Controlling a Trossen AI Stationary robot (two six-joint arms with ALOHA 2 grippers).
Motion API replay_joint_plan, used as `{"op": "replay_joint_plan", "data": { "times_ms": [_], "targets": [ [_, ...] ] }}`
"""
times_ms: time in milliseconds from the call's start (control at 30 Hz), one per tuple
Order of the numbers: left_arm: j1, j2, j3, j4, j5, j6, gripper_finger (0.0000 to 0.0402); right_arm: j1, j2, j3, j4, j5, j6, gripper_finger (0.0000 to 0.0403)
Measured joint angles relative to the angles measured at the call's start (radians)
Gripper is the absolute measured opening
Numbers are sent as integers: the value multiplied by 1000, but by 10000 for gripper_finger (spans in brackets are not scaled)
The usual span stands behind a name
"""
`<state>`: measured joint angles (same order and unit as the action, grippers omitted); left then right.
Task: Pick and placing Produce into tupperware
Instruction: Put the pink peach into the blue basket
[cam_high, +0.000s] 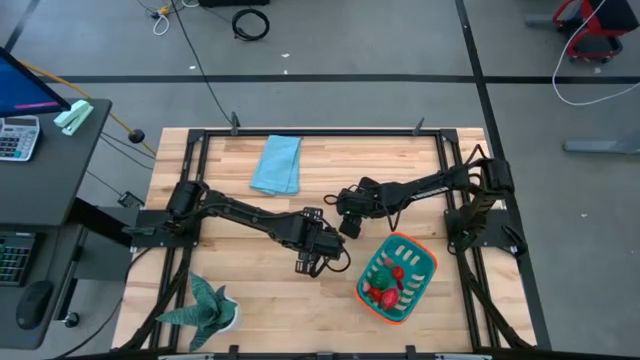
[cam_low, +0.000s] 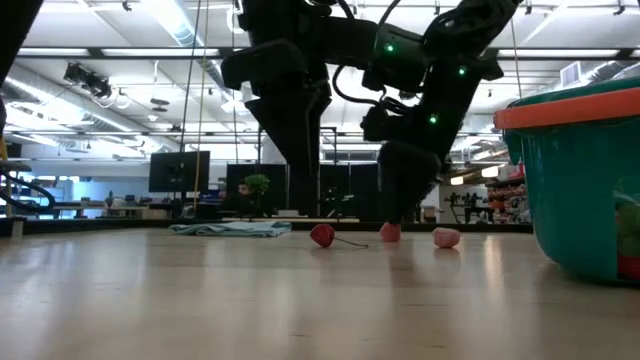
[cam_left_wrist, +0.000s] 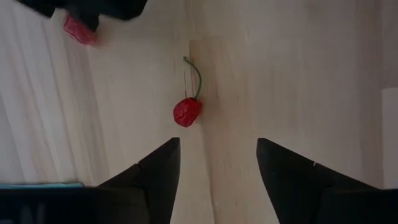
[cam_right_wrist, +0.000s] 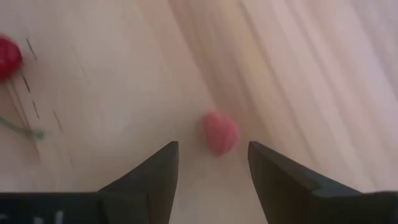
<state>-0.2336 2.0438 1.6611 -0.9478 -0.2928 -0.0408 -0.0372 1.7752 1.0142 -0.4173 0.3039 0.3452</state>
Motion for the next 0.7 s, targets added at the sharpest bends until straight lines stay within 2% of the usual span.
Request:
{"op": "replay_joint_plan", "data": {
  "times_ms": [200,500,600,700],
  "targets": [
    [3,0,0,0,0,-1,218,-28,27,0,49,-7,-3,202],
    [3,0,0,5,0,-27,210,-35,77,1,54,-8,79,197],
    [3,0,0,5,0,-27,204,-34,71,1,50,2,78,180],
    [3,0,0,5,0,-44,199,-36,71,0,47,-1,78,142]
  ]
}}
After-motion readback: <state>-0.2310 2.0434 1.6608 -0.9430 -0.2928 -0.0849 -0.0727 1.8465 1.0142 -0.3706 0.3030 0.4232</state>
